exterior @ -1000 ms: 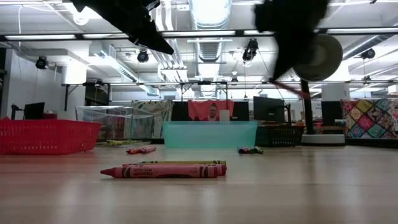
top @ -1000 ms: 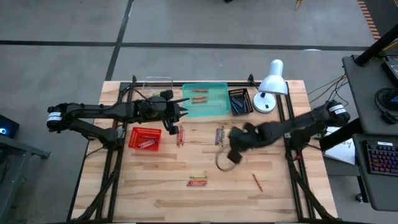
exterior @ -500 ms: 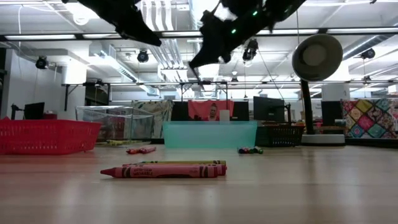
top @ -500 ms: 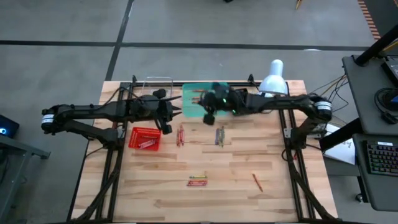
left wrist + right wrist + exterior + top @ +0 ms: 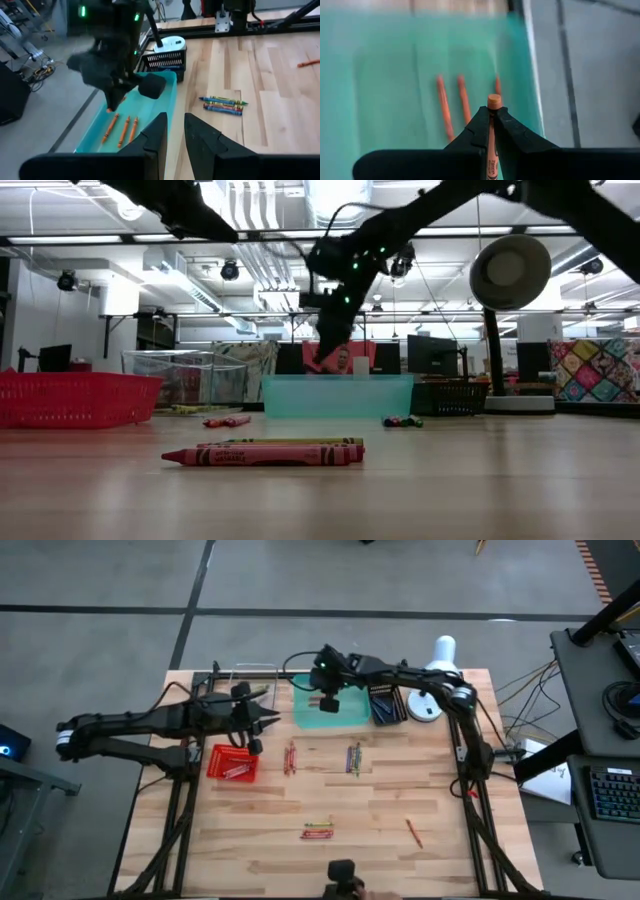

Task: Sort crayons
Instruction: Put the orange crayon into the green bin, then put the red crayon into the red bin

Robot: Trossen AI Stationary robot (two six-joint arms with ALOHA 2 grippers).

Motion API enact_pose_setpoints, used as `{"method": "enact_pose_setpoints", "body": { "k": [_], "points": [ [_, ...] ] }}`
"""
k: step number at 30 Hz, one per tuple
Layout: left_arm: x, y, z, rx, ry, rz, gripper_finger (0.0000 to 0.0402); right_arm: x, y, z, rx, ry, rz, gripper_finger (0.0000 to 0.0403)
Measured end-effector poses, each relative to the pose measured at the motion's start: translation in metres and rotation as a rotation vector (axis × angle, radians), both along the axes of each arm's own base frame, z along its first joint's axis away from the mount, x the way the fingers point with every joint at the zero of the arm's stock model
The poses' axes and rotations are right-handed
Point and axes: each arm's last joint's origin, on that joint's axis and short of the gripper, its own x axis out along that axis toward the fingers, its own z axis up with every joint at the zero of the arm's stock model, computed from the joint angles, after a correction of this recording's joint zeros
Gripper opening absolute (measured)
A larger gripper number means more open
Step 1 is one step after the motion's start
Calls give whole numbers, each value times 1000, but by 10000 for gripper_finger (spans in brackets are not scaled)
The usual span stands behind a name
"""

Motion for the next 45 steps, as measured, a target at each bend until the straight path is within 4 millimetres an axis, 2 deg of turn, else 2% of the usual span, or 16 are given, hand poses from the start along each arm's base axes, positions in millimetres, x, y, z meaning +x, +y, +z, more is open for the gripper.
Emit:
{"method": "enact_pose_setpoints", "body": {
  "k": [6,14,30,41,45],
  "points": [
    [-10,-1,-5,-2,-28,4,48,2,-20,-27,20,211,100,13],
    [-13,-2,-5,-4,-39,6,48,7,-28,-44,36,252,110,13],
    [-13,-2,-5,-4,-37,6,48,8,-28,-46,82,216,101,15],
    [-13,-2,-7,-15,-35,11,48,10,-30,-45,69,183,86,95],
    [-13,-2,-8,-28,-31,16,48,8,-29,-37,89,163,41,107]
  ]
}}
